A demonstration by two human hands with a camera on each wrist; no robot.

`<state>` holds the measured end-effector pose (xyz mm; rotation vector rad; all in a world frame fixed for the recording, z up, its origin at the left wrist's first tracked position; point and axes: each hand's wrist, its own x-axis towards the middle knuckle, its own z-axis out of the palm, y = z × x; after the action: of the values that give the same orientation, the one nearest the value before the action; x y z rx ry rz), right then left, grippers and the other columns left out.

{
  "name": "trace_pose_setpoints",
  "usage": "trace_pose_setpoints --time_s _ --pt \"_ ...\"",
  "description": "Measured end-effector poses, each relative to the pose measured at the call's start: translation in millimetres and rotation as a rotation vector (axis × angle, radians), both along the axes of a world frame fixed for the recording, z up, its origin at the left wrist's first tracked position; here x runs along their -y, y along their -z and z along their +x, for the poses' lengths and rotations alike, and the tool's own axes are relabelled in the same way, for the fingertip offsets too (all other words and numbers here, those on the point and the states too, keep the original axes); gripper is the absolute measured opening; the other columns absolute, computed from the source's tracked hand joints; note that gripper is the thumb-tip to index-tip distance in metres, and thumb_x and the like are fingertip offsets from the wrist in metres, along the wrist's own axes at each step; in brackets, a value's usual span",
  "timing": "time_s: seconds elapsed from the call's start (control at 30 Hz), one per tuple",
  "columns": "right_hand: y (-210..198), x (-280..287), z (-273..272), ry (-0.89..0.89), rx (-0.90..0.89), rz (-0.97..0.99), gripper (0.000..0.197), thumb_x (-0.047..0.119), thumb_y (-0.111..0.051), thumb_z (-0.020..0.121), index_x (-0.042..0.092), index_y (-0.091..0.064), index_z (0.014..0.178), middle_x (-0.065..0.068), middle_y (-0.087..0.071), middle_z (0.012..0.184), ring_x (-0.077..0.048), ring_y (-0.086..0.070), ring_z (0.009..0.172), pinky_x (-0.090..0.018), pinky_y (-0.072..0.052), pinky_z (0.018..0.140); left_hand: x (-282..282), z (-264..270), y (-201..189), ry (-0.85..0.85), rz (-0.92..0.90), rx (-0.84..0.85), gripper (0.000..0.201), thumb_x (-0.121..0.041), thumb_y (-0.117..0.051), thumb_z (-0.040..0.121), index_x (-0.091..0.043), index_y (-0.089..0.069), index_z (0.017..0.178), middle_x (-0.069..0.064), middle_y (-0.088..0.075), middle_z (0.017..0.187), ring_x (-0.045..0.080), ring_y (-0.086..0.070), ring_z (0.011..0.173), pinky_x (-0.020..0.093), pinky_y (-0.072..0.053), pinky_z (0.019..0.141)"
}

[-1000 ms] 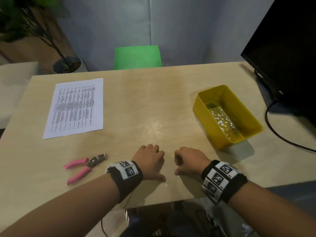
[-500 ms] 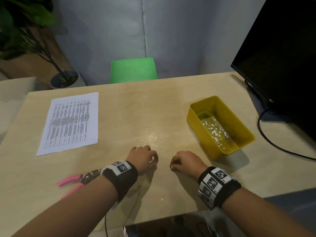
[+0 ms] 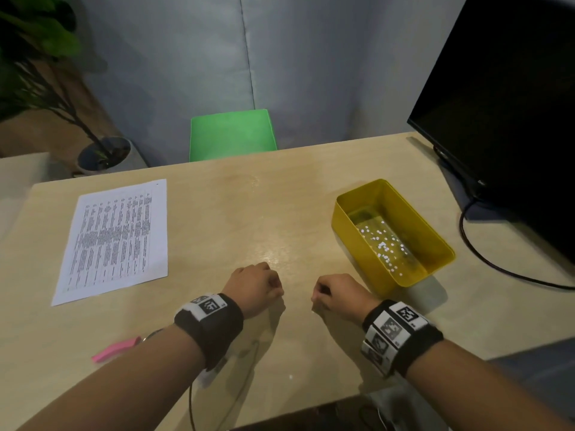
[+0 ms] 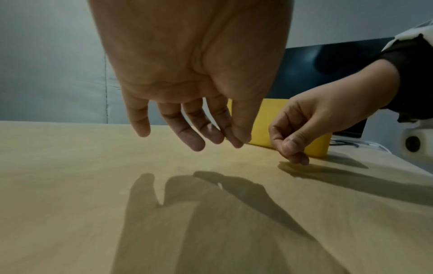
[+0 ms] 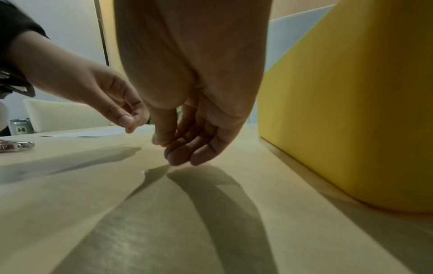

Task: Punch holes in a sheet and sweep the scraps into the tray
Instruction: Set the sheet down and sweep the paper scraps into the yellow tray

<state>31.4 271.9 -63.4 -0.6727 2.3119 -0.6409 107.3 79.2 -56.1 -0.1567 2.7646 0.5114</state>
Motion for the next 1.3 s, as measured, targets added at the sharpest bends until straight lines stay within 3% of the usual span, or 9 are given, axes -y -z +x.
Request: trace_pose_setpoints --time_s 0.2,0.37,0.57,0.73,0.97,1.07,1.17,1.3 --pt "-7 -1 5 -0.167 -0.091 0.140 0.022 0.027 -0.067 0.086 0.017 -0.072 0.106 -0.002 -0.064 0.105 -0.018 -0.060 0.096 -0.028 -0.050 0.085 -3 -18 -10 0.028 0.002 -0.065 0.020 -0.040 -0.053 0.089 -0.026 -0.067 0.096 -0.005 -0.060 0.105 0.017 -0.058 0.096 0.033 -0.041 0.085" --pt "-3 0 10 -0.144 -0.140 0.160 0.023 0.032 -0.072 0.082 0.022 -0.068 0.102 0.002 -0.059 0.106 -0.017 -0.058 0.094 -0.028 -0.051 0.083 -6 -19 -9 0.041 -0.004 -0.056 0.020 -0.039 -0.053 0.089 -0.027 -0.067 0.096 -0.005 -0.060 0.105 0.016 -0.057 0.095 0.032 -0.040 0.084" --pt "-5 11 5 -0.050 -0.027 0.171 0.023 0.020 -0.079 0.075 0.019 -0.069 0.095 0.001 -0.058 0.104 -0.017 -0.058 0.092 -0.031 -0.053 0.084 -5 -16 -5 0.021 -0.002 -0.026 0.023 -0.038 -0.051 0.090 -0.025 -0.068 0.098 -0.003 -0.060 0.106 0.018 -0.057 0.094 0.030 -0.039 0.081" --pt "-9 22 -6 0.022 0.088 0.221 0.023 0.010 -0.082 0.071 0.014 -0.072 0.091 0.002 -0.064 0.091 -0.014 -0.058 0.083 -0.030 -0.054 0.079 -4 -14 -5 0.019 -0.011 -0.003 0.023 -0.036 -0.051 0.090 -0.026 -0.068 0.100 -0.002 -0.059 0.108 0.020 -0.058 0.097 0.033 -0.040 0.084" --pt "-6 18 -12 -0.025 0.095 0.155 0.009 0.015 -0.079 0.074 0.016 -0.077 0.083 0.008 -0.065 0.071 -0.006 -0.059 0.070 -0.026 -0.053 0.073 2 -13 -7 0.000 0.004 0.003 0.022 -0.036 -0.052 0.090 -0.025 -0.069 0.099 -0.002 -0.059 0.109 0.020 -0.057 0.097 0.032 -0.039 0.083" --pt "-4 14 -9 -0.070 0.046 0.142 0.007 0.020 -0.075 0.079 0.016 -0.075 0.085 0.010 -0.058 0.078 -0.006 -0.055 0.072 -0.026 -0.051 0.075 3 -15 -7 -0.010 0.009 -0.010 0.021 -0.036 -0.053 0.090 -0.026 -0.069 0.097 -0.003 -0.059 0.108 0.019 -0.057 0.097 0.032 -0.039 0.083" --pt "-1 12 -7 -0.109 0.015 0.161 0.010 0.025 -0.071 0.083 0.017 -0.072 0.090 0.007 -0.050 0.093 -0.013 -0.054 0.085 -0.029 -0.050 0.081 3 -18 -8 -0.011 0.015 -0.023 0.021 -0.036 -0.053 0.089 -0.026 -0.069 0.097 -0.004 -0.060 0.107 0.018 -0.058 0.096 0.031 -0.039 0.083" --pt "-1 8 -11 -0.060 0.084 0.099 0.008 0.018 -0.062 0.089 0.014 -0.068 0.093 0.005 -0.056 0.089 -0.014 -0.055 0.086 -0.025 -0.044 0.077 2 -22 -11 0.010 0.010 -0.039 0.020 -0.037 -0.052 0.089 -0.027 -0.069 0.096 -0.004 -0.060 0.106 0.018 -0.057 0.095 0.032 -0.041 0.083"
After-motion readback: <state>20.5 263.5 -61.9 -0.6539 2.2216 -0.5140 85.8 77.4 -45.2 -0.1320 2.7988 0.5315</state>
